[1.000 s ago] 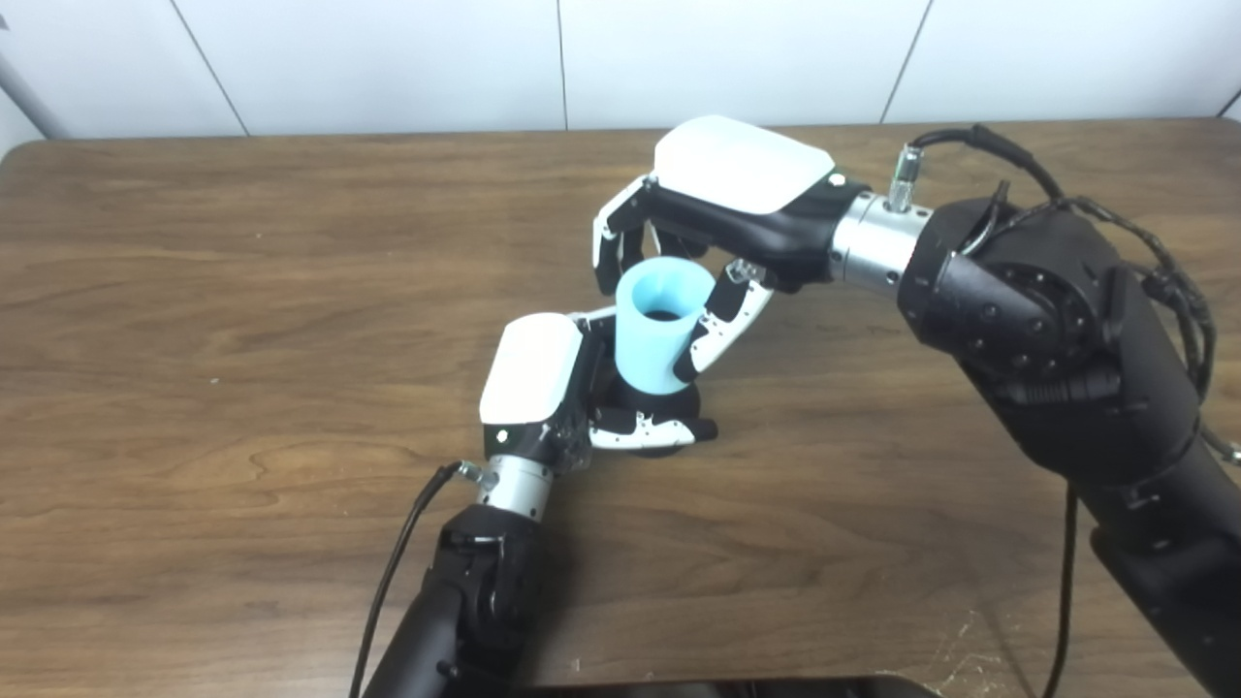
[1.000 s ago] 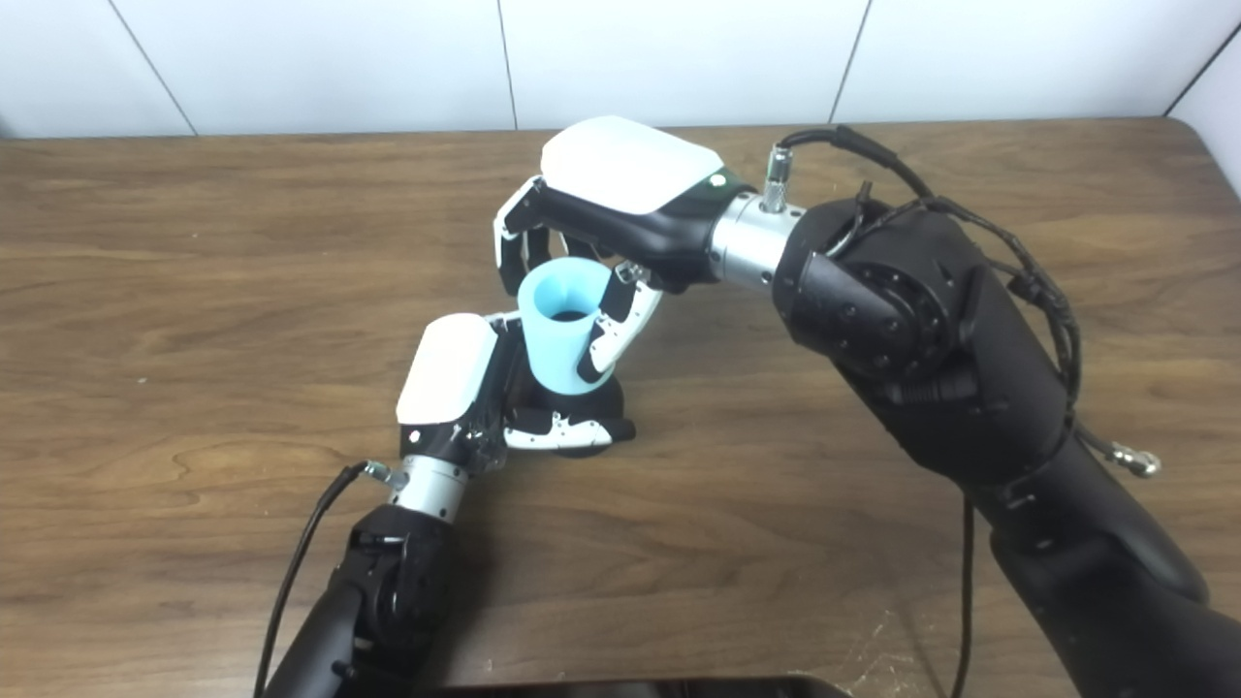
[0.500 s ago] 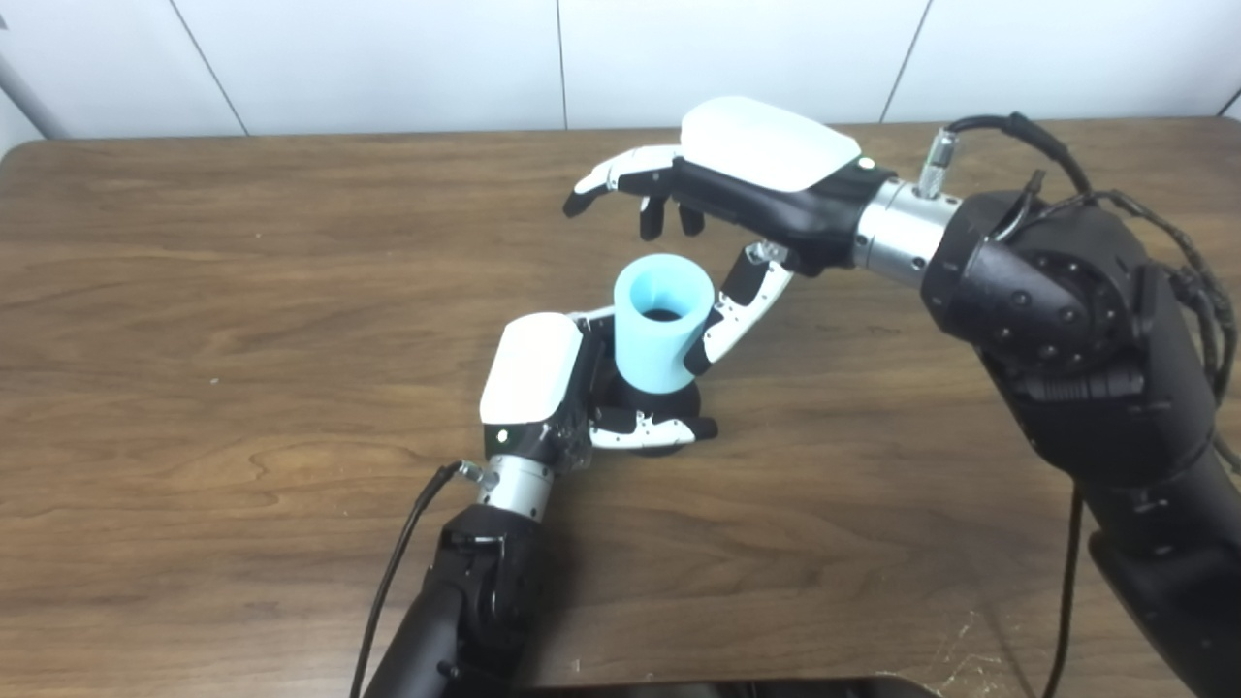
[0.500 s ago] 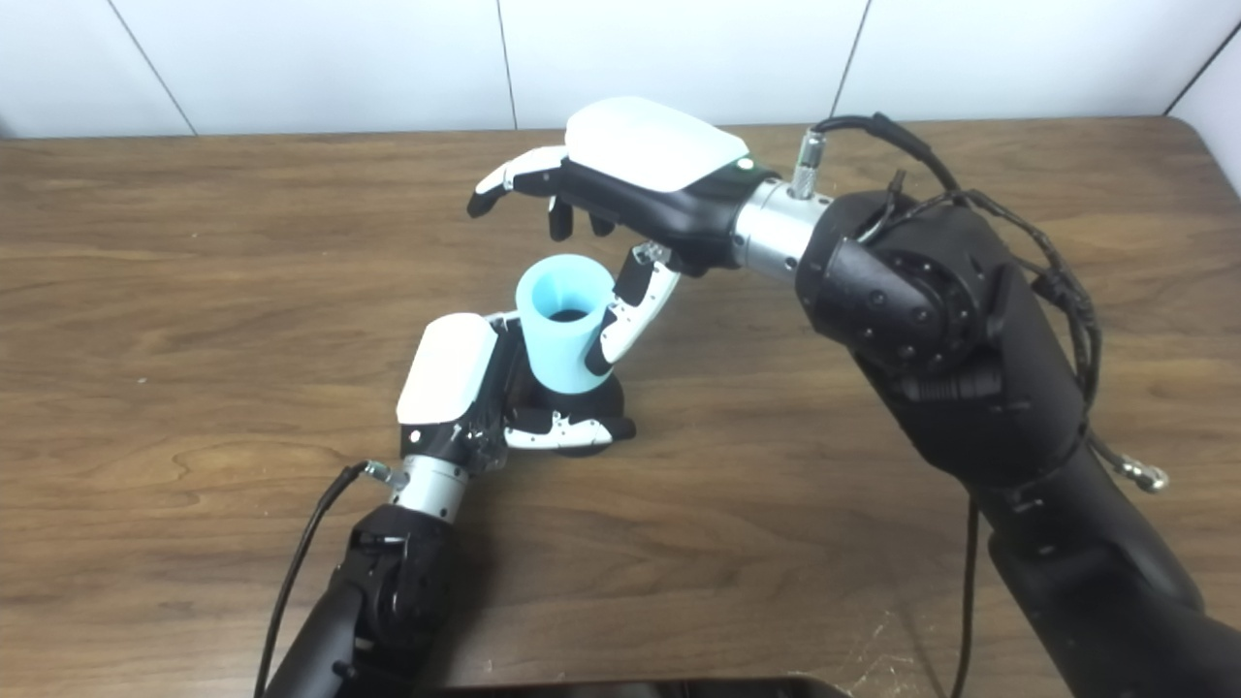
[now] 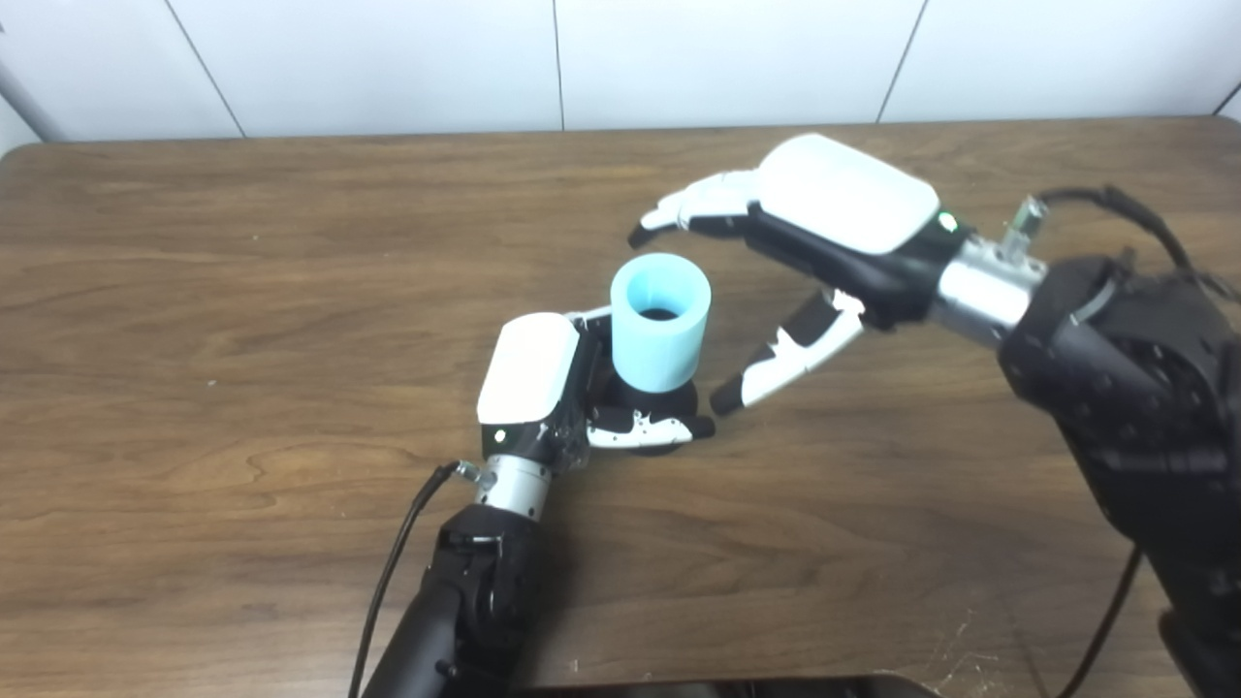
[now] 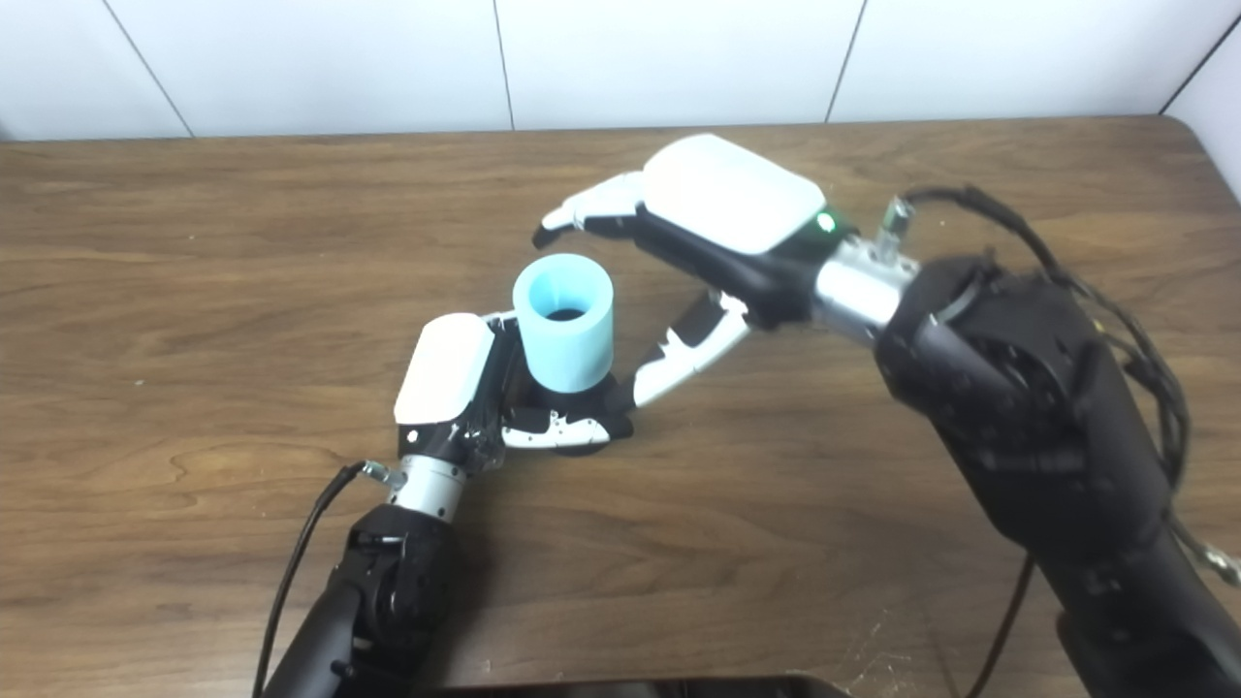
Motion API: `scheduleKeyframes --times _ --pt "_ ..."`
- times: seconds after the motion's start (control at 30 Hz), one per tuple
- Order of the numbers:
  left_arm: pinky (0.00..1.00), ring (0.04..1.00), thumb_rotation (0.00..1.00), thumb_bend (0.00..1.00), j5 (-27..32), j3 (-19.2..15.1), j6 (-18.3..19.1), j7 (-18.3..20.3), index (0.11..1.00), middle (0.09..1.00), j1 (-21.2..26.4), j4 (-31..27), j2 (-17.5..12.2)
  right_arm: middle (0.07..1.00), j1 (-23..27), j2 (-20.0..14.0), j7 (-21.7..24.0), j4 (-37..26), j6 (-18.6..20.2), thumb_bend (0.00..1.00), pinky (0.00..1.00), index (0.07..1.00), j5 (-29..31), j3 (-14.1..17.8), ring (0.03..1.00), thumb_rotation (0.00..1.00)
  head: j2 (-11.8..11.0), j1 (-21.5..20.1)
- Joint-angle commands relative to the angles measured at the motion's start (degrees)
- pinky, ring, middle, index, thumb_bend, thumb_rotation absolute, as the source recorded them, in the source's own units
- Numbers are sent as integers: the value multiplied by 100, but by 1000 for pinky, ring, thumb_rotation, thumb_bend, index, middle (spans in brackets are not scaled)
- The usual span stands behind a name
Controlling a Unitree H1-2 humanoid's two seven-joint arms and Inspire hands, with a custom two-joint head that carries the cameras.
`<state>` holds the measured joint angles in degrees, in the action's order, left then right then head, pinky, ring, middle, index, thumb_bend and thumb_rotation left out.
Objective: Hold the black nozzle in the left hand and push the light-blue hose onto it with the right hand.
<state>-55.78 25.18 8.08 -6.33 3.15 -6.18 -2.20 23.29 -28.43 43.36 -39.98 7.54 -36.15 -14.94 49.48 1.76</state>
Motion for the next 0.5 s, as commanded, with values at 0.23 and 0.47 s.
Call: scheduleKeyframes --times 0.23,0.47 --pt "600 549 0 520 -9 -16 95 120 505 409 -68 188 -77 936 -585 107 -641 -193 -920 615 932 878 -299 192 951 891 -20 -4" --pt "615 554 0 524 -16 0 91 120 500 433 -60 212 -84 954 -705 348 -759 -92 -991 585 933 899 -293 241 968 874 -27 -3"
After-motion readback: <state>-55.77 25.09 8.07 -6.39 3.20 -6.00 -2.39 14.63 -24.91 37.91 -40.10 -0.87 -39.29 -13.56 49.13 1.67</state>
